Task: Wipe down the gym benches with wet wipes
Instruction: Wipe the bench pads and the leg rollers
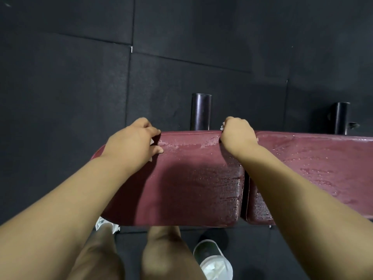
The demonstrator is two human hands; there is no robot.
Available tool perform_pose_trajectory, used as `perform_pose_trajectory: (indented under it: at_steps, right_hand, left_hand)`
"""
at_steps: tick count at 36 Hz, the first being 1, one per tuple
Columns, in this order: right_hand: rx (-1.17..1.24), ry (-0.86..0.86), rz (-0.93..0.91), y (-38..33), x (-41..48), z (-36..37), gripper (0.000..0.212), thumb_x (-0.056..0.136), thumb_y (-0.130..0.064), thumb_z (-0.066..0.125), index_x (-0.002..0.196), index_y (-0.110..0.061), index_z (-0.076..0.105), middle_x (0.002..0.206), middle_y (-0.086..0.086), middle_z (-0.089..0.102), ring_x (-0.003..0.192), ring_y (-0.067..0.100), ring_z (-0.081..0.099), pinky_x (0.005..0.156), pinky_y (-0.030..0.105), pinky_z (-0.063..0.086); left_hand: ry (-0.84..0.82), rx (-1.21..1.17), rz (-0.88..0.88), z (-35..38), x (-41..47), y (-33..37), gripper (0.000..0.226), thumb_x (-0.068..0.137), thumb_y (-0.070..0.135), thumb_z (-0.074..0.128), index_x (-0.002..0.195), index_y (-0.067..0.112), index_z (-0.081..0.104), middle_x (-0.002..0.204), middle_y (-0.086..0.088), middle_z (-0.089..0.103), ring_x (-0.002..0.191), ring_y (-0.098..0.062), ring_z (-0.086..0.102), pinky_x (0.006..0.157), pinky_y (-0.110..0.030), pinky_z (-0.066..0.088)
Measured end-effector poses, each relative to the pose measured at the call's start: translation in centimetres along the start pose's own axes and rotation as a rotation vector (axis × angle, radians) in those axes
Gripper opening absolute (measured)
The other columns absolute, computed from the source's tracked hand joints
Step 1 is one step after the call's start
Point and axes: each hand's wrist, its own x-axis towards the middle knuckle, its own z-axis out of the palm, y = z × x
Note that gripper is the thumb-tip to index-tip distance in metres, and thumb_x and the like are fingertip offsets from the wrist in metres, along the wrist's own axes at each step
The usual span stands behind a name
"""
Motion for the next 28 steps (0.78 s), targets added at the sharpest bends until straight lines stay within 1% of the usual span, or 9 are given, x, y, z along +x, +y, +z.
perform_pose_trajectory:
  at_steps: [3,5,8,10,12,14,18,23,28]
  right_hand:
    - [0.02,-0.035,-0.031,-2.7,0.0,0.1,0.027,0.086,-0.001,0.046,0.109,-0.002,0.061,0.11,0.02,0.063,0.099,0.038,0.059,0.076,0.032,0.044]
    - [0.081,-0.072,-0.132,-5.3,-0.3,0.6,0.029,0.087,-0.005,0.047,0.111,-0.005,0.063,0.112,0.019,0.064,0.1,0.037,0.061,0.085,0.036,0.051]
    - [0.147,-0.108,-0.339,-8.7,-1.1,1.5,0.022,0.095,-0.017,0.044,0.104,-0.009,0.063,0.108,0.017,0.066,0.098,0.037,0.06,0.082,0.035,0.048]
    - [0.151,-0.108,-0.408,-9.0,-1.2,1.9,0.02,0.096,-0.019,0.043,0.103,-0.015,0.062,0.108,0.013,0.067,0.098,0.034,0.06,0.081,0.033,0.047]
    - [0.123,-0.081,-0.386,-7.7,-1.2,1.9,0.019,0.095,-0.02,0.044,0.104,-0.019,0.061,0.11,0.01,0.066,0.098,0.033,0.061,0.085,0.038,0.05]
    - [0.023,-0.029,-0.284,-5.7,-1.2,1.4,0.019,0.093,-0.02,0.044,0.104,-0.019,0.06,0.11,0.013,0.065,0.098,0.035,0.061,0.084,0.04,0.051]
    - [-0.064,-0.006,-0.119,-3.7,-1.5,0.4,0.026,0.099,-0.021,0.039,0.114,-0.009,0.057,0.113,0.02,0.062,0.104,0.039,0.057,0.085,0.039,0.042]
    - [-0.011,-0.004,-0.066,-8.3,-2.6,1.5,0.025,0.09,-0.01,0.045,0.111,-0.009,0.058,0.111,0.021,0.062,0.098,0.039,0.059,0.074,0.034,0.041]
    - [0.082,-0.036,-0.142,-15.4,-3.9,2.9,0.025,0.091,-0.009,0.043,0.11,-0.009,0.059,0.114,0.018,0.062,0.103,0.037,0.058,0.08,0.033,0.043]
  left_hand:
    - [0.031,0.021,-0.014,-0.1,-0.8,-1.0,0.048,0.085,0.042,0.063,0.13,0.028,0.053,0.124,0.009,0.046,0.108,-0.019,0.055,0.079,-0.033,0.048]
    - [0.051,0.029,-0.027,-0.3,-1.5,-2.0,0.048,0.085,0.042,0.064,0.129,0.028,0.053,0.124,0.009,0.047,0.107,-0.02,0.056,0.078,-0.034,0.05]
    - [0.083,0.032,-0.065,-0.5,-2.5,-3.7,0.047,0.085,0.042,0.063,0.128,0.028,0.054,0.123,0.009,0.047,0.106,-0.022,0.056,0.076,-0.034,0.048]
    - [0.098,0.033,-0.096,-0.6,-3.1,-4.8,0.047,0.085,0.043,0.062,0.128,0.03,0.053,0.122,0.009,0.048,0.106,-0.023,0.056,0.077,-0.034,0.046]
    - [0.1,0.018,-0.109,-0.6,-3.5,-5.7,0.048,0.086,0.045,0.061,0.13,0.031,0.051,0.122,0.009,0.047,0.107,-0.023,0.056,0.078,-0.035,0.047]
    - [0.1,0.004,-0.1,-0.6,-3.8,-6.3,0.049,0.086,0.045,0.059,0.132,0.032,0.049,0.124,0.01,0.047,0.108,-0.022,0.056,0.079,-0.036,0.048]
    - [0.096,-0.017,-0.104,-0.5,-4.4,-7.1,0.048,0.088,0.042,0.059,0.134,0.031,0.047,0.128,0.011,0.046,0.111,-0.021,0.055,0.082,-0.036,0.049]
    - [0.105,-0.067,-0.103,-0.3,-5.8,-9.1,0.042,0.091,0.037,0.056,0.132,0.031,0.05,0.126,0.01,0.05,0.113,-0.02,0.053,0.084,-0.035,0.046]
    - [0.021,-0.052,-0.122,-0.3,-8.0,-12.2,0.029,0.093,0.037,0.049,0.12,0.03,0.057,0.115,0.005,0.056,0.106,-0.022,0.055,0.081,-0.035,0.047]
